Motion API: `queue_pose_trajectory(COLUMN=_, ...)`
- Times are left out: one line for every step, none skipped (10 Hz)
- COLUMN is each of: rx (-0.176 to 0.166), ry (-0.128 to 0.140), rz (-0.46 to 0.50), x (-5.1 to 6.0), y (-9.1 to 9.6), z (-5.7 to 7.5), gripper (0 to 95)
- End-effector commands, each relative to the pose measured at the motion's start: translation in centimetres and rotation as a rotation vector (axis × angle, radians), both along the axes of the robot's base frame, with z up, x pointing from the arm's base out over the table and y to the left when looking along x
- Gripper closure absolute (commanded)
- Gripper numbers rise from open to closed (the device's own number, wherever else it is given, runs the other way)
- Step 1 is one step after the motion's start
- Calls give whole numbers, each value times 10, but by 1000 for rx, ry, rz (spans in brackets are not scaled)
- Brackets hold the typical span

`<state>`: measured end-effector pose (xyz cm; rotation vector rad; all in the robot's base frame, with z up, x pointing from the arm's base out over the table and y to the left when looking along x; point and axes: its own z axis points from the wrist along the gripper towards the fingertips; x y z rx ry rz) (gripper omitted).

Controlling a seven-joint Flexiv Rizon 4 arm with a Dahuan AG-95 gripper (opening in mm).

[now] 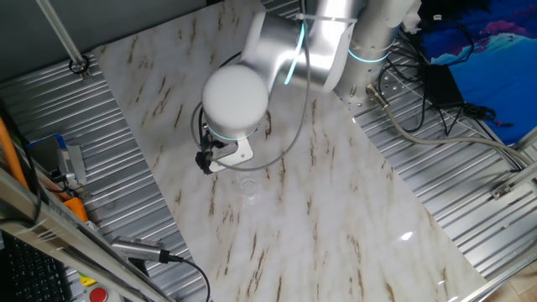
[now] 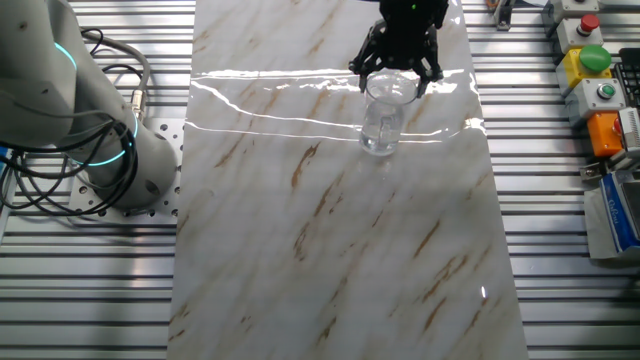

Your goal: Pour the water from one cup into another empty cup

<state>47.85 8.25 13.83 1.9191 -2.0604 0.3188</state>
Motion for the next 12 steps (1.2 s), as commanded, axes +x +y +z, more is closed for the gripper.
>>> queue_pose_trajectory(rx=0, ry=1, rz=-9, x=1, y=1, z=0, gripper=950)
queue_pose_trajectory(rx=0, ry=-1, rz=-7, x=1, y=1, z=0, gripper=950)
queue_pose_trajectory(rx=2, ry=2, rz=10, x=1, y=1, z=0, gripper=950)
queue_pose_trajectory(rx=4, ry=1, rz=9, x=1, y=1, z=0, gripper=950)
queue_pose_trajectory(rx=1, ry=-2, rz=16, x=1, y=1, z=0, gripper=950)
queue_pose_trajectory(rx=7, ry=-1, rz=30, x=1, y=1, z=0, gripper=950)
queue_pose_trajectory(rx=17, ry=3, rz=45, x=1, y=1, z=0, gripper=950)
queue_pose_trajectory(rx=20, ry=5, rz=54, x=1, y=1, z=0, gripper=950)
queue_pose_trajectory(rx=26, ry=6, rz=66, x=1, y=1, z=0, gripper=950)
queue_pose_trajectory(rx=26, ry=6, rz=66, x=1, y=1, z=0, gripper=950)
queue_pose_trajectory(rx=48, ry=8, rz=70, x=1, y=1, z=0, gripper=950)
queue_pose_trajectory(rx=49, ry=8, rz=69, x=1, y=1, z=0, gripper=950)
